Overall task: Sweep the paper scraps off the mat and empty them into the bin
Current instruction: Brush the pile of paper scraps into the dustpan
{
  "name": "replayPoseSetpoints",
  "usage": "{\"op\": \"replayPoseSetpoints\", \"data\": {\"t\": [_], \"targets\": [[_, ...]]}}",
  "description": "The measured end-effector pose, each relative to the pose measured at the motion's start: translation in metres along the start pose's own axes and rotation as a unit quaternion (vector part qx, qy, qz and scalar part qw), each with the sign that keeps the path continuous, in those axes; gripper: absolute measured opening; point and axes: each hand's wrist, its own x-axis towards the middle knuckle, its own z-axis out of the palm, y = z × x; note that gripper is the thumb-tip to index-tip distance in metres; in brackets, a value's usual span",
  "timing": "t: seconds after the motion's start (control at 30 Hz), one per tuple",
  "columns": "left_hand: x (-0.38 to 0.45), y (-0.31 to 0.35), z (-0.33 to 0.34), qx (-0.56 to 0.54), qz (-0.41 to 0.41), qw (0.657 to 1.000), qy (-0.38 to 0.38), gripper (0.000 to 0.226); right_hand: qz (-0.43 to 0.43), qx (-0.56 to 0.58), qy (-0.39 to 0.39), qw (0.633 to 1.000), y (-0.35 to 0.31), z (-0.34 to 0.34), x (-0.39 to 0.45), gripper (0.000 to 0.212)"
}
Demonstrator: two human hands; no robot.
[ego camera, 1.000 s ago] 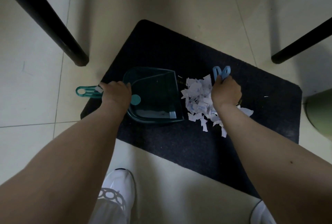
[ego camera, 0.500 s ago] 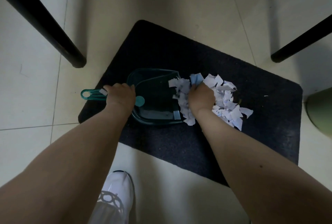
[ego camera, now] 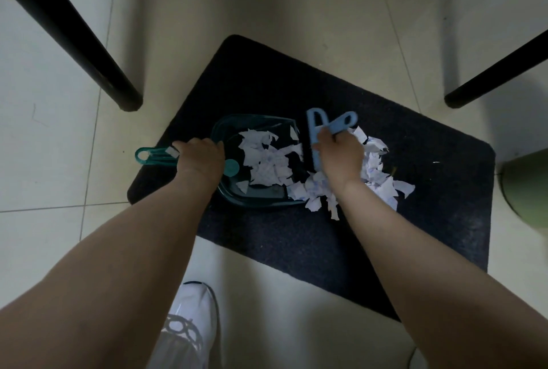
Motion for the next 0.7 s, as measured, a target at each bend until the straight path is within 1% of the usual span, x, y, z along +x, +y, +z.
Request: {"op": "replayPoseSetpoints", "data": {"t": [0.1, 0.2, 0.33, 0.43, 0.5, 0.6, 0.7], "targets": [[0.001, 0.0, 0.0, 0.002, 0.002, 1.0, 0.0, 0.073, 0.03, -0.073, 0.093, 0.993, 0.02, -0.029, 0.009, 0.039], [0.002, -0.002, 0.0, 0.01, 0.002, 1.0, -0.004, 0.074, 0.069, -0.127, 0.116, 0.983, 0.04, -0.04, 0.004, 0.036], [0.0, -0.003, 0.002, 0.006, 0.003, 1.0, -0.005, 0.073, 0.087, -0.154, 0.086, 0.98, 0.056, -0.029, -0.017, 0.035], [-0.002, 0.0, 0.003, 0.007, 0.008, 1.0, -0.012, 0.077, 0.093, -0.137, 0.059, 0.984, 0.058, -0.01, -0.028, 0.035], [-0.002, 0.001, 0.003, 0.001, 0.008, 1.0, -0.013, 0.076, 0.091, -0.126, 0.05, 0.987, 0.053, 0.002, -0.032, 0.036], [0.0, 0.001, 0.004, -0.004, 0.005, 1.0, -0.012, 0.07, 0.077, -0.095, 0.034, 0.992, 0.041, 0.015, -0.035, 0.036], [0.002, 0.001, 0.004, -0.001, 0.005, 1.0, -0.009, 0.065, 0.048, -0.072, 0.012, 0.996, 0.031, 0.024, -0.039, 0.032]]}}
